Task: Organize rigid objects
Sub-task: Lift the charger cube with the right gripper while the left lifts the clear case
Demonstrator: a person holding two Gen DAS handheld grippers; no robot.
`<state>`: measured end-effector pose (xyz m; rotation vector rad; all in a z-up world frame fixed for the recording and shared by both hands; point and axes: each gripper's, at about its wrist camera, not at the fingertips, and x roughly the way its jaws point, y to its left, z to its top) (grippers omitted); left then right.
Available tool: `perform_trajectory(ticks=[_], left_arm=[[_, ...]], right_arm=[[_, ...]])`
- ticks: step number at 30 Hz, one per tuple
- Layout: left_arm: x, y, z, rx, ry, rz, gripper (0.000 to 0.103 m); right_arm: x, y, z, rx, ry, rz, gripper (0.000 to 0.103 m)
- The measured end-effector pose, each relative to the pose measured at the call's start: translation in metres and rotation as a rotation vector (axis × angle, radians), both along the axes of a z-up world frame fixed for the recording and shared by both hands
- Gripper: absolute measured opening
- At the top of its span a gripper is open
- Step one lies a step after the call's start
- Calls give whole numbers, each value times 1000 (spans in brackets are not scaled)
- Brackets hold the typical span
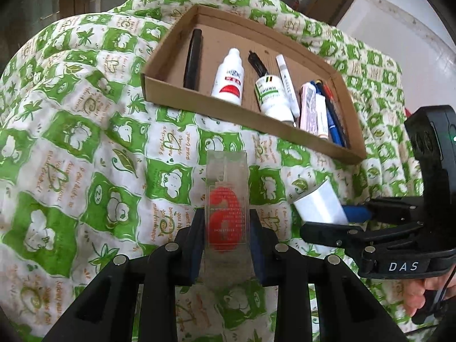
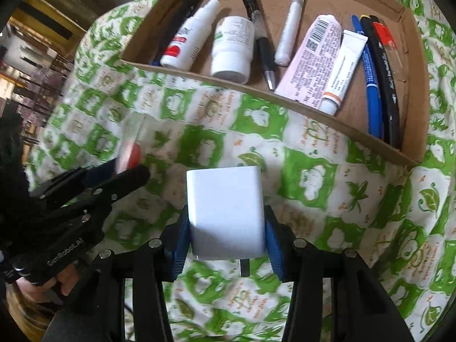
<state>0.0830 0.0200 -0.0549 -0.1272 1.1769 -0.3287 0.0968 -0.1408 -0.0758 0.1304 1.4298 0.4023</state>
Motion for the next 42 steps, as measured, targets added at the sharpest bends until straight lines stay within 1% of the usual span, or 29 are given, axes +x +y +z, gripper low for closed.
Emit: perform_trajectory(ticks=[3, 9, 13, 16, 24, 33, 38, 42], left_arm=[[-3, -1, 4, -3, -8, -3, 30], [-2, -4, 13, -11, -19, 3, 30], [-2, -5, 20, -14, -31, 1, 30], [-1, -5, 24, -11, -37, 3, 30], [4, -10, 33, -1, -57, -9, 30], [11, -16, 47, 26, -96, -14, 30], [24, -14, 49, 37, -101, -2, 30], [33, -17, 53, 54, -118, -8, 30]], right_arm=[[4, -7, 7, 51, 8, -19, 46], [9, -18, 19, 61, -17, -44, 46], [2, -18, 25, 69, -52, -54, 46], [-1, -26, 30, 81, -75, -73, 46], [7, -42, 44, 108, -115, -131, 46], [14, -54, 54, 109, -152, -171, 46], [18, -61, 57, 101, -174, -188, 46], [20, -69, 58, 106, -175, -210, 46]])
